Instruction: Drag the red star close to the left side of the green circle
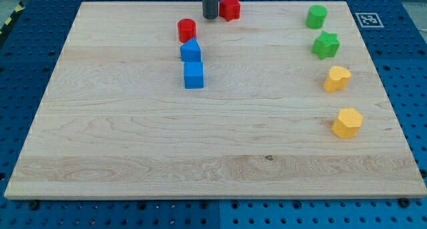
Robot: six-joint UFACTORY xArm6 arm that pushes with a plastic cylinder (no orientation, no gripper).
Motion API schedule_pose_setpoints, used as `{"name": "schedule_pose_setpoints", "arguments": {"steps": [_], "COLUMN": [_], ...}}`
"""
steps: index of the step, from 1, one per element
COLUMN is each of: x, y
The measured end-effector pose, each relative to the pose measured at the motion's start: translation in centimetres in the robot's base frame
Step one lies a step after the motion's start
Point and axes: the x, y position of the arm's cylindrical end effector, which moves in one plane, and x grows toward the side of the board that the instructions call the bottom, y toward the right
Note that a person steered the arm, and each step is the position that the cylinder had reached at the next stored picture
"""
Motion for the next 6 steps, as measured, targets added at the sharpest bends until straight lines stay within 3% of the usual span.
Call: {"name": "schedule_pose_setpoints", "arguments": {"steps": [2, 6], "x": [-1.7, 4.1], "y": [1.0, 13.6]}}
